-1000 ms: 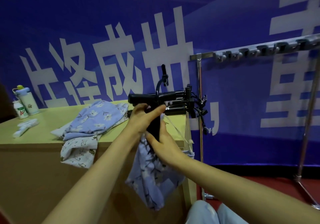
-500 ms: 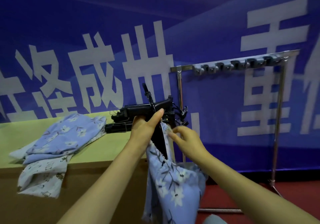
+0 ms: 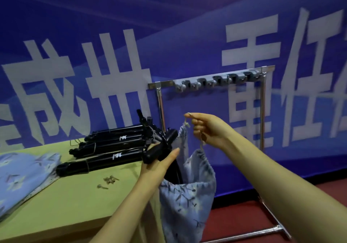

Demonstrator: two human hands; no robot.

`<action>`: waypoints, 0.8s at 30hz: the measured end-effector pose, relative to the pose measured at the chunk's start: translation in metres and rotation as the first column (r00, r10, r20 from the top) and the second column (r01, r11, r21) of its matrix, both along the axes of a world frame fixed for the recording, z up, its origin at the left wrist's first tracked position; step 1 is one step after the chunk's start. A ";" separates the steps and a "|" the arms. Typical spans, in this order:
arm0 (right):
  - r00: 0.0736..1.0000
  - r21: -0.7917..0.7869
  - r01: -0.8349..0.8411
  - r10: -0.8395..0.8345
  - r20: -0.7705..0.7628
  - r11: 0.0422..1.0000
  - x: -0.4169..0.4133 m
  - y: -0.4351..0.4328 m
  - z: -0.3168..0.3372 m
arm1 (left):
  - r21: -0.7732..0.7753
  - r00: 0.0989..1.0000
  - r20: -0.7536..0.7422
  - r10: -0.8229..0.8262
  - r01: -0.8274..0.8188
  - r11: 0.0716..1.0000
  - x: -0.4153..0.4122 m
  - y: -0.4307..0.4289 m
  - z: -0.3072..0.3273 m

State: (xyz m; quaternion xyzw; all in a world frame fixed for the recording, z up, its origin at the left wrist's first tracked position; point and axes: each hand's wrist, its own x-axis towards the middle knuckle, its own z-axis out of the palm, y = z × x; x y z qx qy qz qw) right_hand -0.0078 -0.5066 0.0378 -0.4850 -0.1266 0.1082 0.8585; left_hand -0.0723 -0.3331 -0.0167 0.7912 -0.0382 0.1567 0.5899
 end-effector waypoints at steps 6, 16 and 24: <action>0.991 -0.155 0.102 -0.086 0.106 0.983 0.048 0.001 0.020 | 0.057 0.995 -0.094 -0.026 0.032 0.998 0.036 -0.001 -0.011; 0.931 -0.463 0.344 -0.231 0.284 0.817 0.142 0.014 0.057 | 0.218 0.935 -0.192 -0.299 0.338 0.916 0.108 -0.004 0.014; 0.951 -0.455 0.283 -0.186 0.247 0.844 0.189 0.005 0.063 | 0.459 0.982 -0.093 -0.163 0.188 0.869 0.165 0.001 0.033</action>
